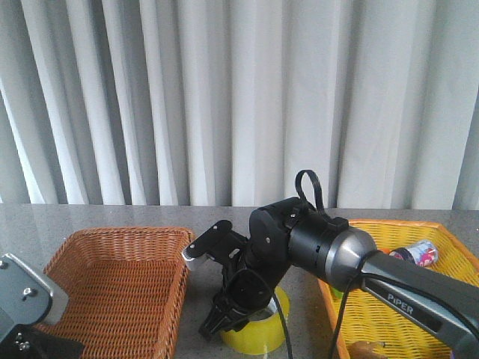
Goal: Transfer tape with both arms
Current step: 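Set the tape roll on the table, open right gripper, withdraw, then reach the left gripper to the tape roll and grasp it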
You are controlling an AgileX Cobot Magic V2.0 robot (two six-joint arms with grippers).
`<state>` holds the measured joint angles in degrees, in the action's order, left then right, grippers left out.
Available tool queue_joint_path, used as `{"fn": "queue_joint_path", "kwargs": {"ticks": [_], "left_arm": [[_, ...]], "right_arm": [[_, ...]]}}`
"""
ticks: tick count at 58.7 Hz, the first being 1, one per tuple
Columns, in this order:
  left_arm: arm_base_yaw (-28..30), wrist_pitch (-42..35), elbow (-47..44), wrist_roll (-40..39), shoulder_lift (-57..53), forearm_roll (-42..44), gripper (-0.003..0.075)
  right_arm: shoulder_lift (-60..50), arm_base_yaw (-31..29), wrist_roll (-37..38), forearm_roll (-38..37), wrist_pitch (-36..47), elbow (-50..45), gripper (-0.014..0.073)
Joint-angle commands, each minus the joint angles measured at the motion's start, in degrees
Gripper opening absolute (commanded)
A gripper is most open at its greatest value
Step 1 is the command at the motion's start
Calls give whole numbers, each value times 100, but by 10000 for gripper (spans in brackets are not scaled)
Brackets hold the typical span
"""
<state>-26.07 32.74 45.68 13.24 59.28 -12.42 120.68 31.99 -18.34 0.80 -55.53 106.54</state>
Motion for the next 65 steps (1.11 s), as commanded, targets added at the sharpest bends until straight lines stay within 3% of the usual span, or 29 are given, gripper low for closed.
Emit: {"fn": "queue_joint_path", "kwargs": {"ticks": [1, 8, 29, 49, 65], "left_arm": [[-40, -337, 194, -3, -74, -103, 553], [-40, -337, 194, -3, -74, -103, 553], [-40, -337, 194, -3, -74, -103, 553], [-40, -336, 194, -3, -74, -104, 553], [-40, -465, 194, -15, -74, -159, 553]], "right_arm": [[-461, -21, -64, -15, 236, 193, 425], [-841, -21, 67, 39, 193, 193, 452], [-2472, -258, 593, 29, -406, -208, 422], [-4627, -655, 1119, -80, 814, -2915, 389], [-6299, -655, 2146, -799, 1195, -4850, 356]]}}
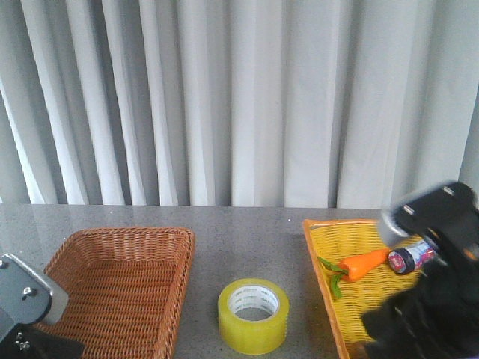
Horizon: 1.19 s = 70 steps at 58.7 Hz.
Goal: Transfer tape with both arms
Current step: 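Reach the left gripper to the tape roll and grasp it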
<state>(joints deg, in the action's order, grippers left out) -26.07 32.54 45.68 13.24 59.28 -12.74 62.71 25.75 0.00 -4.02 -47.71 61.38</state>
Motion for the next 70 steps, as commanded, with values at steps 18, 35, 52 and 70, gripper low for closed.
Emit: {"fn": "queue_joint_path", "kwargs": {"ticks": [18, 35, 52, 70], "left_arm": [[-40, -927, 194, -19, -74, -353, 553], [-188, -678, 1107, 715, 480, -368, 529], [-723, -239, 2463, 1160, 2099, -339, 493], [-723, 651, 4088, 995, 3648, -355, 449]], "right_arm": [[-1587, -31, 670, -588, 388, -1345, 346], [-1787, -31, 672, -588, -39, -1367, 346], [-1787, -31, 672, -588, -33, -1367, 346], [-1787, -31, 672, -588, -44, -1367, 346]]}}
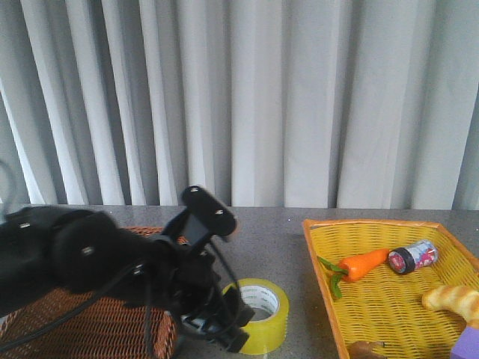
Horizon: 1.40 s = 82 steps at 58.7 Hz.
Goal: Transfer tape with both arms
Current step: 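Reach the left gripper to the tape roll and grasp it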
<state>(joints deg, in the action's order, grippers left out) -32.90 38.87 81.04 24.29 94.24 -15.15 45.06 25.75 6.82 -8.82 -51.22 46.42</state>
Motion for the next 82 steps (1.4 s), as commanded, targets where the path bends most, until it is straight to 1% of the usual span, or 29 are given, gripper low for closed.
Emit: {"fn": "queue_joint_path", "kwargs": {"ticks": [1, 10, 25, 34, 47, 57, 61, 65, 75, 82], "left_arm": [[-40, 66, 619, -111, 251, -107, 449], [-40, 436, 1252, -106, 872, 4, 448], [-40, 632, 2025, -105, 1633, 2, 448], [-40, 935, 2474, -91, 2042, -8, 447], [-40, 1191, 2924, -41, 2531, -10, 447], [-40, 1218, 2986, 80, 2721, -10, 438], [-40, 1226, 2986, 80, 2760, -10, 410], [-40, 1221, 2986, 80, 2780, 4, 360], [-40, 1221, 2986, 80, 2769, -1, 184], [-40, 1227, 2986, 80, 2754, -1, 104]], "right_arm": [[-21, -31, -11, -108, 307, 128, 346], [-21, -31, -11, -108, 307, 128, 346], [-21, -31, -11, -108, 307, 128, 346], [-21, -31, -11, -108, 307, 128, 346], [-21, -31, -11, -108, 270, 128, 346], [-21, -31, -11, -108, 222, 128, 346], [-21, -31, -11, -108, 222, 128, 346], [-21, -31, -11, -108, 222, 128, 346], [-21, -31, -11, -108, 222, 128, 346], [-21, -31, -11, -108, 222, 128, 346]]}}
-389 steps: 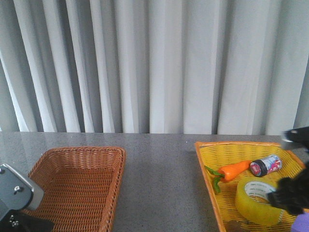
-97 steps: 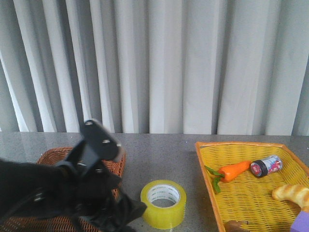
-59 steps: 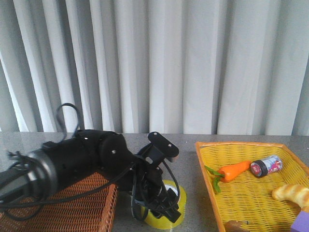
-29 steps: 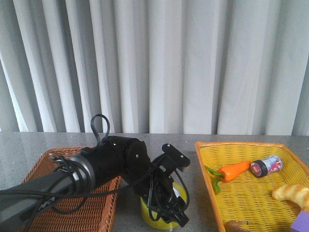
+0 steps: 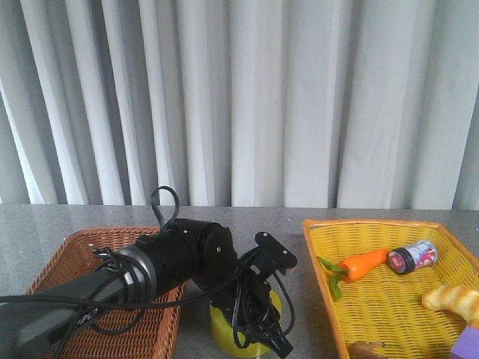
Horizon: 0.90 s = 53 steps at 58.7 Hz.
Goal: Transfer tape with both arms
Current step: 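Reach the left gripper to the tape roll and grasp it, then lift the tape roll with the left gripper into the brown basket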
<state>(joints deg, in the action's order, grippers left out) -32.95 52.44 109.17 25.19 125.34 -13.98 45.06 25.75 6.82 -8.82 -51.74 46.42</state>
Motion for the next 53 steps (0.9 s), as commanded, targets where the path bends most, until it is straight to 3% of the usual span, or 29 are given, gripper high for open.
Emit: {"fn": "queue_joint_path", "kwargs": {"ticks": [1, 21, 41, 53], "left_arm": [[-35, -125, 174, -10, -358, -119, 97], [-21, 17, 174, -10, -733, 82, 67], [-9, -35, 174, -188, -1913, 1166, 67], [476, 225, 174, -789, -2303, 1623, 67]], "right_arm": [[-21, -31, -11, -108, 274, 128, 346], [-21, -31, -11, -108, 274, 128, 346], [-21, -31, -11, -108, 261, 128, 346], [-21, -31, -11, -108, 261, 128, 346]]}}
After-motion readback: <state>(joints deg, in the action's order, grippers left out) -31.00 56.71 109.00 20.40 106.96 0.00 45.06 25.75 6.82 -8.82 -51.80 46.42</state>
